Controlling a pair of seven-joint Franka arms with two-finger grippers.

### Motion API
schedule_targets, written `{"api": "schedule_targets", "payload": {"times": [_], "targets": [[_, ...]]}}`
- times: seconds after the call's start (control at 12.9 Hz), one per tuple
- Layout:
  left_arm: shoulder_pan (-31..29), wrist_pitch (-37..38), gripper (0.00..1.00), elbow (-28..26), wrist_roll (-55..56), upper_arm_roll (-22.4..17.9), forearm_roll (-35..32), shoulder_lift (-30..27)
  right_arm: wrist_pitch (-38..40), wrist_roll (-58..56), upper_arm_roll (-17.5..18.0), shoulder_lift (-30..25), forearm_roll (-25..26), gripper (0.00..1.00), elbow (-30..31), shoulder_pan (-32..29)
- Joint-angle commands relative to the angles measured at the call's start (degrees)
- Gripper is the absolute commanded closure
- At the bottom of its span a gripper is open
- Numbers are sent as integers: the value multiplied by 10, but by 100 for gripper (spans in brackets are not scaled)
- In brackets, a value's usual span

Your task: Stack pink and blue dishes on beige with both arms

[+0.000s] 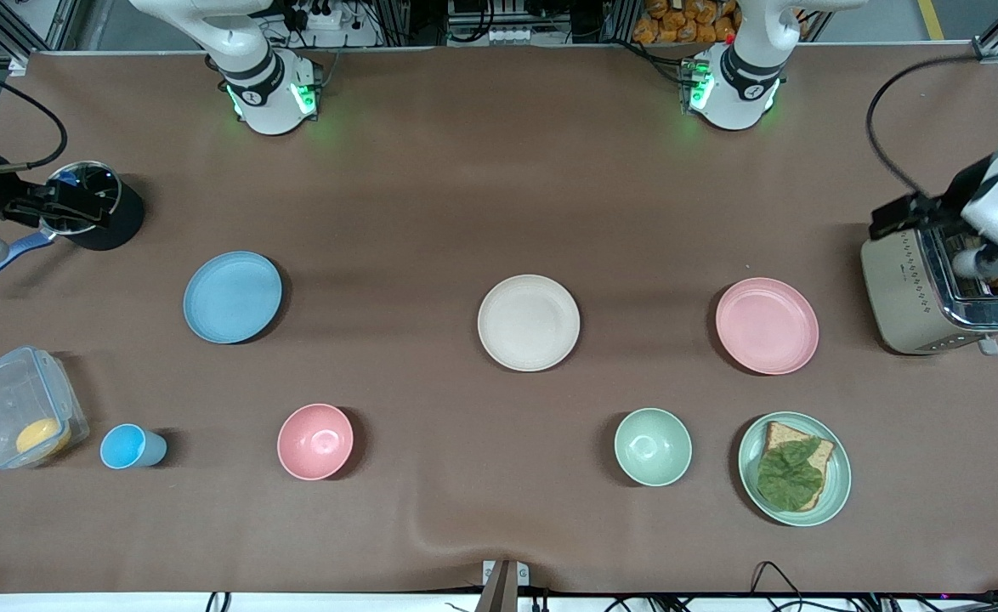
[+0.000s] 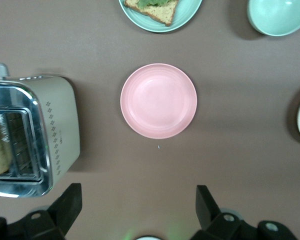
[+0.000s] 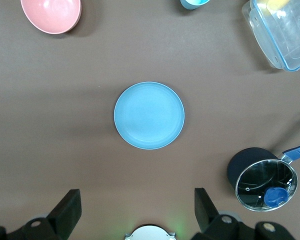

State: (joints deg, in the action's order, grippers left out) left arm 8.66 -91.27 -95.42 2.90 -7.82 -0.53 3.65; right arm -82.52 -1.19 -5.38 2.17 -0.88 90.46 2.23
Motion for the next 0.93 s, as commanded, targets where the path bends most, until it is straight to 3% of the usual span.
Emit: {"api": "schedule_targets", "payload": {"times": [0.0, 0.15, 0.39, 0.62, 0.85], "targets": [[-18, -77, 0, -90, 14, 2, -12, -14, 3, 1, -3, 12, 11, 0, 1, -16], [-24, -162, 0, -156, 13, 4, -11, -14, -1, -14, -2, 33, 2, 0, 10, -57], [-28, -267, 0, -206, 13, 4, -11, 36, -58, -76, -2, 45, 1, 0, 62, -95], [-40, -312, 0, -209, 13, 4, -11, 83, -132, -136, -2, 47, -32, 0, 140, -141], [-73, -380, 0, -209, 6, 5, -11, 143, -276, -195, -2, 61, -70, 0, 260, -153]]}}
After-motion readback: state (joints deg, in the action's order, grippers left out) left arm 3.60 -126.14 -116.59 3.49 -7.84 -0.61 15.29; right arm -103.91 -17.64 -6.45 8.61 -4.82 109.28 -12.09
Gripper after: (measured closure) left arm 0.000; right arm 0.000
